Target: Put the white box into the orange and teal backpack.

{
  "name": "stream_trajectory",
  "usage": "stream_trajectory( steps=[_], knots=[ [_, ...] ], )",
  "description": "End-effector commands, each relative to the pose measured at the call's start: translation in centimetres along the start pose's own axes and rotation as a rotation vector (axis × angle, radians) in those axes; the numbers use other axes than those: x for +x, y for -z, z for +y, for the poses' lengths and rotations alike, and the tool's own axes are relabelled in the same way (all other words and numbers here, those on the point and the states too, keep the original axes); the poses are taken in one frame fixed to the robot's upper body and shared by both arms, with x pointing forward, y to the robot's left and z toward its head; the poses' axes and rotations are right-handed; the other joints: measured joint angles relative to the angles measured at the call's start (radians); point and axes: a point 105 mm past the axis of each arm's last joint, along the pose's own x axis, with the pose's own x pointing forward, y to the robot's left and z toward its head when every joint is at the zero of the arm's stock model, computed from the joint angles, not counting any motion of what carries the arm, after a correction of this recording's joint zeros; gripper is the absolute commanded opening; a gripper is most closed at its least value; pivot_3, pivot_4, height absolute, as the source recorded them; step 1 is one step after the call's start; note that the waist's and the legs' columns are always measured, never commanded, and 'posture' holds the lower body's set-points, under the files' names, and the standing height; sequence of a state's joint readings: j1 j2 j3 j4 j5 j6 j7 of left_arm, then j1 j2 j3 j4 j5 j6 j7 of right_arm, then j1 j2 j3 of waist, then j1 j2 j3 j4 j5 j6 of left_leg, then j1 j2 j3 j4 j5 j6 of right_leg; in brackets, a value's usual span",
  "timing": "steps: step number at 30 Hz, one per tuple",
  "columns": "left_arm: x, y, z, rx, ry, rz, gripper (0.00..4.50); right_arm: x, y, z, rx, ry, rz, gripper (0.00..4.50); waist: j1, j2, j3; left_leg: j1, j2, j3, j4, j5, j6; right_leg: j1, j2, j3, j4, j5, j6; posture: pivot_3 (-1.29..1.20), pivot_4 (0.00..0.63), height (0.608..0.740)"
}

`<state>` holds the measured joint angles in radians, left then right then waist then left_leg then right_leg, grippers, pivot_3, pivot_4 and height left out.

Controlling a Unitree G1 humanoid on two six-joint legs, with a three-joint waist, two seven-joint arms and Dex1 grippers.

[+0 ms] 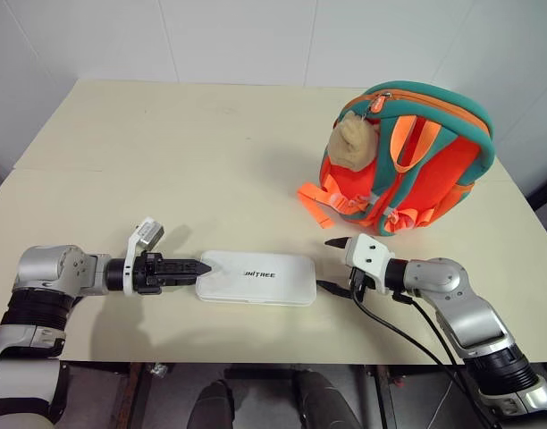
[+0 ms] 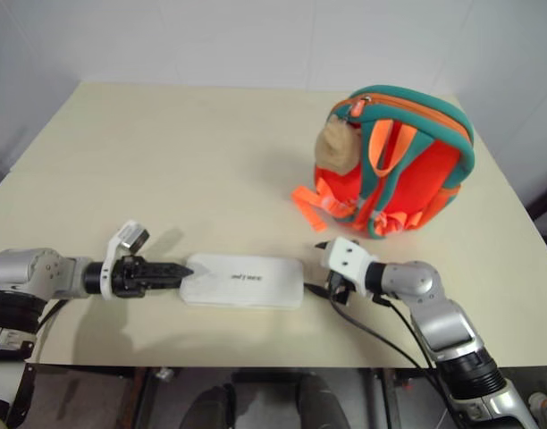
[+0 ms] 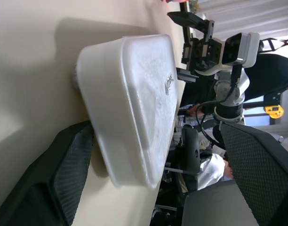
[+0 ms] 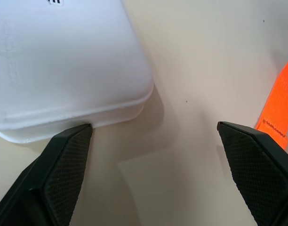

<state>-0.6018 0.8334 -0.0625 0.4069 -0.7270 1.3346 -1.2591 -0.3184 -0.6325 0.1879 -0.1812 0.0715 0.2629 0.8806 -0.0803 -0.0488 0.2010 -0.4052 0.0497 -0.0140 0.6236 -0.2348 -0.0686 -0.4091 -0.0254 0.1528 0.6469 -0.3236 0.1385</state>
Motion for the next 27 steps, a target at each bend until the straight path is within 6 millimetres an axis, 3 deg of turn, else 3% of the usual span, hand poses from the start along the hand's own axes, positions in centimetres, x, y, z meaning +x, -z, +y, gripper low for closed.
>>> stream_trajectory(
  steps=[1, 6, 7, 9, 16, 18, 27],
  knots=[
    [0.8, -0.2, -0.4, 0.025, 0.029, 0.010, 4.47, -0.3, -0.7, -0.5, -0.024, 0.021, -0.024, 4.50, 0.000, 0.000, 0.000, 0.000, 0.000, 0.000, 0.000, 0.000, 0.000, 0.000, 0.000, 0.000, 0.000, 0.000, 0.000, 0.00, 0.150, 0.740],
    [1.1, -0.2, -0.3, 0.045, 0.042, 0.002, 4.47, -0.5, -0.7, -0.4, -0.022, 0.021, -0.022, 4.50, 0.001, 0.000, 0.000, 0.000, 0.000, 0.000, 0.000, 0.000, 0.000, 0.000, 0.000, 0.000, 0.000, 0.000, 0.000, 0.00, 0.150, 0.740],
    [1.1, -0.3, -0.2, 0.047, 0.041, -0.002, 4.30, -0.5, -0.7, -0.4, -0.021, 0.022, -0.021, 4.50, 0.001, 0.000, 0.000, 0.000, 0.000, 0.000, 0.000, 0.000, 0.000, 0.000, 0.000, 0.000, 0.000, 0.000, 0.000, 0.00, 0.150, 0.740],
    [1.1, -0.3, -0.1, 0.056, 0.044, -0.001, 3.85, -0.6, -0.7, -0.4, -0.021, 0.023, -0.020, 4.50, 0.001, 0.000, 0.000, 0.000, 0.000, 0.000, 0.001, 0.000, 0.000, 0.000, 0.000, 0.000, 0.000, 0.000, 0.000, 0.00, 0.150, 0.740],
    [1.5, -0.7, -0.3, 0.066, 0.062, -0.005, 1.65, -0.6, -0.7, -0.4, -0.021, 0.026, -0.022, 4.50, 0.000, 0.000, 0.000, -0.001, 0.000, 0.000, 0.000, 0.000, 0.000, 0.000, 0.000, 0.000, 0.000, 0.000, 0.000, 0.00, 0.150, 0.740],
    [1.5, -0.9, -0.3, 0.057, 0.073, -0.013, 1.31, -0.7, -0.8, -0.4, -0.022, 0.028, -0.024, 4.50, 0.001, 0.000, 0.000, 0.000, 0.000, 0.000, 0.001, 0.000, 0.000, 0.000, 0.000, 0.000, 0.000, 0.000, 0.000, 0.00, 0.150, 0.740],
    [0.9, -2.1, -1.1, 0.024, 0.133, -0.128, 1.29, -1.3, -2.0, -1.2, 0.009, 0.113, -0.092, 4.50, -0.001, 0.000, 0.000, -0.001, 0.000, -0.001, 0.001, 0.000, 0.000, 0.000, 0.000, 0.000, 0.000, 0.000, 0.000, 0.00, 0.150, 0.740]
  ],
)
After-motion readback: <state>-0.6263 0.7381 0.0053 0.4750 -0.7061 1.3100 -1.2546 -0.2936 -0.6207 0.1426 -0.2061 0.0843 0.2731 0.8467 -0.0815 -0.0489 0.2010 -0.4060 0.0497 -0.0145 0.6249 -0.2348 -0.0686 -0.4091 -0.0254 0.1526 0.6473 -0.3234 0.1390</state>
